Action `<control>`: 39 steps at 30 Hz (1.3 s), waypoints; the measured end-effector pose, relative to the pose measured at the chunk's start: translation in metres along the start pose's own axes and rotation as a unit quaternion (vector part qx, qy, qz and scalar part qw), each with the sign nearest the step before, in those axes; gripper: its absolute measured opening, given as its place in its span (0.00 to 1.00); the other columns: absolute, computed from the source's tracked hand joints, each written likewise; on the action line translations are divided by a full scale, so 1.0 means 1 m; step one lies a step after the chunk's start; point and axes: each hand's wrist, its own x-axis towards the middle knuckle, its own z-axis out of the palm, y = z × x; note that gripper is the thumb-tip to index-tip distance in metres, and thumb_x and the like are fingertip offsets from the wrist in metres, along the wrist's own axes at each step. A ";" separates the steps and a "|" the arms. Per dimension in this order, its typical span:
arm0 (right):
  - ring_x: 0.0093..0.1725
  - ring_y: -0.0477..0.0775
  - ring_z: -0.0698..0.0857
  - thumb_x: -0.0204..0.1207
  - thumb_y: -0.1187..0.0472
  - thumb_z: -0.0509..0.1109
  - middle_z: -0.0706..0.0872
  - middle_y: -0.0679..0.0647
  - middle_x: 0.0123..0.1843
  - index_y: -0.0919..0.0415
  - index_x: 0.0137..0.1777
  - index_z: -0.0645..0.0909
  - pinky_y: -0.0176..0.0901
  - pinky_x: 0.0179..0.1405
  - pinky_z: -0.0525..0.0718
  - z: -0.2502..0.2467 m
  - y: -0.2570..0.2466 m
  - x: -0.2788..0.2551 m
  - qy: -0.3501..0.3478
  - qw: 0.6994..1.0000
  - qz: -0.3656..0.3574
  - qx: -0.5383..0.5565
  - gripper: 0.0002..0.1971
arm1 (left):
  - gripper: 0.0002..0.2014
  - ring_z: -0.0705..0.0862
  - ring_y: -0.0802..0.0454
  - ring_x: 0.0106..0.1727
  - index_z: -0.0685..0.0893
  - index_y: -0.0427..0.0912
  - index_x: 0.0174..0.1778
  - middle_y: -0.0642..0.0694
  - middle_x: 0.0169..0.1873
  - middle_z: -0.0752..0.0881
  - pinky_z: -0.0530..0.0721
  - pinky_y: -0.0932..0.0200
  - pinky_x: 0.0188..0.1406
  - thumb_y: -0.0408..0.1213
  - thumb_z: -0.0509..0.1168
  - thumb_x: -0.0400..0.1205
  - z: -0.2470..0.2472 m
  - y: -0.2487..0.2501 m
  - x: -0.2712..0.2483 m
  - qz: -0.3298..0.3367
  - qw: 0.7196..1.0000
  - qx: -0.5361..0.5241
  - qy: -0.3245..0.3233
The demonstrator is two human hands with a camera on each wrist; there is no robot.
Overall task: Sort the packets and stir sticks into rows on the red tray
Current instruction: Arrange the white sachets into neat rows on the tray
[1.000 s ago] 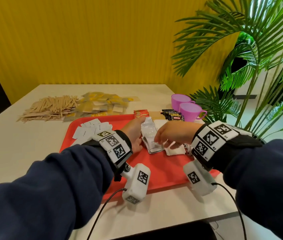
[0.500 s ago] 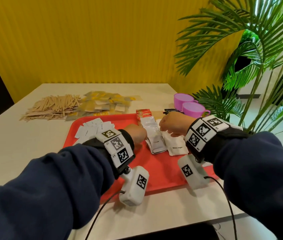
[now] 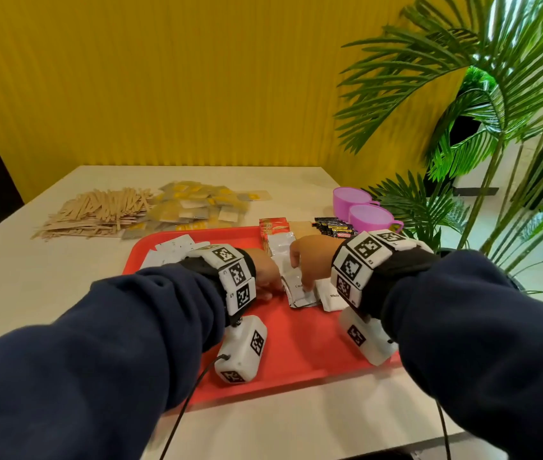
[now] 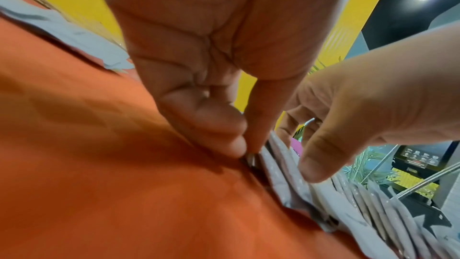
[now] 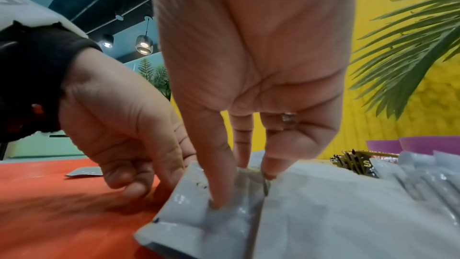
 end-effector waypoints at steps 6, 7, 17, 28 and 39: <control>0.49 0.52 0.78 0.65 0.63 0.80 0.83 0.55 0.54 0.63 0.63 0.79 0.37 0.32 0.73 0.001 -0.001 0.003 -0.011 1.000 -0.008 -0.014 0.26 | 0.11 0.78 0.55 0.32 0.74 0.38 0.33 0.45 0.32 0.78 0.80 0.64 0.37 0.24 0.64 0.79 -0.001 -0.005 0.002 0.012 0.998 -0.055 -0.002; 0.48 0.52 0.78 0.64 0.63 0.81 0.81 0.54 0.52 0.63 0.63 0.78 0.37 0.31 0.73 0.002 -0.001 0.003 -0.016 1.000 -0.010 -0.013 0.27 | 0.10 0.79 0.54 0.32 0.74 0.37 0.33 0.45 0.32 0.79 0.81 0.63 0.38 0.24 0.65 0.79 -0.001 -0.005 0.001 0.016 0.998 -0.057 -0.004; 0.62 0.57 0.78 0.68 0.63 0.78 0.79 0.58 0.66 0.64 0.69 0.71 0.38 0.44 0.71 0.001 -0.004 0.006 0.029 0.999 -0.021 -0.033 0.30 | 0.12 0.76 0.57 0.31 0.73 0.41 0.32 0.47 0.30 0.76 0.82 0.61 0.44 0.25 0.67 0.77 -0.002 0.001 0.002 0.072 0.997 0.033 -0.010; 0.47 0.51 0.77 0.65 0.56 0.80 0.84 0.58 0.60 0.66 0.62 0.79 0.33 0.27 0.69 0.002 0.003 0.006 0.021 1.000 0.006 0.017 0.27 | 0.10 0.79 0.55 0.28 0.74 0.40 0.34 0.45 0.30 0.78 0.81 0.67 0.22 0.24 0.64 0.79 -0.005 -0.002 0.008 0.049 0.991 -0.115 0.044; 0.61 0.60 0.78 0.59 0.61 0.84 0.78 0.57 0.65 0.61 0.72 0.65 0.44 0.47 0.75 0.004 -0.001 0.003 0.026 0.996 0.026 0.080 0.44 | 0.11 0.79 0.55 0.23 0.73 0.34 0.33 0.42 0.30 0.76 0.76 0.71 0.15 0.25 0.58 0.83 -0.005 0.001 -0.002 0.017 0.996 -0.090 0.006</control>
